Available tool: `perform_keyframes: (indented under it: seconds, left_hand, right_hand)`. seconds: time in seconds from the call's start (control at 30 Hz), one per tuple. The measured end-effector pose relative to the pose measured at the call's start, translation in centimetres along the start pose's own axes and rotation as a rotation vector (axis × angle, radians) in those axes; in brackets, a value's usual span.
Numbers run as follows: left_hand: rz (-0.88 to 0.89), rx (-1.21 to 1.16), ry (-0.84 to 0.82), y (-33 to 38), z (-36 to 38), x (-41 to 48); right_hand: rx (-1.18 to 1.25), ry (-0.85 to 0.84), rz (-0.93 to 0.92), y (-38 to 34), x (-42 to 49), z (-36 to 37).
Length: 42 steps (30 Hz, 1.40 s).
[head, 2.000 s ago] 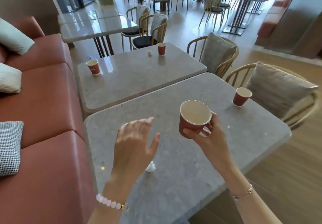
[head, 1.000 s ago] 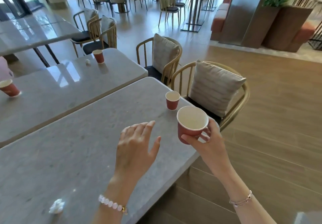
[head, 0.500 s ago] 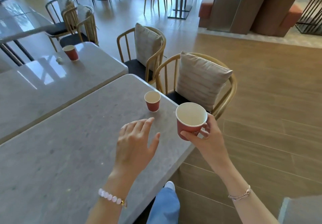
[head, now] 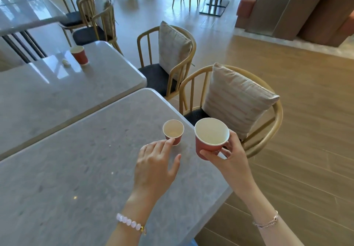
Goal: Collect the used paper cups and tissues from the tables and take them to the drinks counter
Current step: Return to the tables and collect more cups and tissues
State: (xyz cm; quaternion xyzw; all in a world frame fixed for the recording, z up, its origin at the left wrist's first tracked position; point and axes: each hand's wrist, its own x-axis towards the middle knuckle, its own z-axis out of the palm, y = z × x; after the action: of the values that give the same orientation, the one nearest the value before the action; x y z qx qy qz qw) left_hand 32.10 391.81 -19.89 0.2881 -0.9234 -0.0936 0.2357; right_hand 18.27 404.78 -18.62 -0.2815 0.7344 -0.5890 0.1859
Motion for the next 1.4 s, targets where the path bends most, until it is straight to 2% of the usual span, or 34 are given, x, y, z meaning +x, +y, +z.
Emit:
perform_keyframes:
  seconds: [0.23,0.5,0.6,0.73,0.8,1.03,1.4]
  left_hand:
    - [-0.080,0.002,-0.054,-0.9,1.9,1.2]
    - [-0.183,0.013,-0.027,-1.2,4.5,1.5]
    - [-0.299,-0.079,-0.024,-1.2,6.9,1.2]
    - [-0.688,-0.455,-0.035,-1.6,10.8,1.4]
    - [-0.790,-0.547,-0.012,-2.0,12.5,2.0]
    - [-0.864,-0.712,0.063,-2.4,15.8,3.8]
    - [-0.887,-0.787,0.189,-1.6,16.2,5.5]
  right_hand:
    - [0.011,-0.065,0.026,1.4,2.8,1.0]
    - [0.061,-0.162,0.037,3.1,5.1,0.6]
    - [0.065,-0.200,0.047,3.6,6.0,0.1]
    - [0.060,-0.242,0.061,4.4,6.8,-0.1]
    - [0.058,-0.260,0.063,4.9,7.3,-0.1]
    - [0.058,-0.300,0.089,6.7,8.9,-0.2]
    - [0.051,-0.325,0.084,7.5,11.0,-0.5]
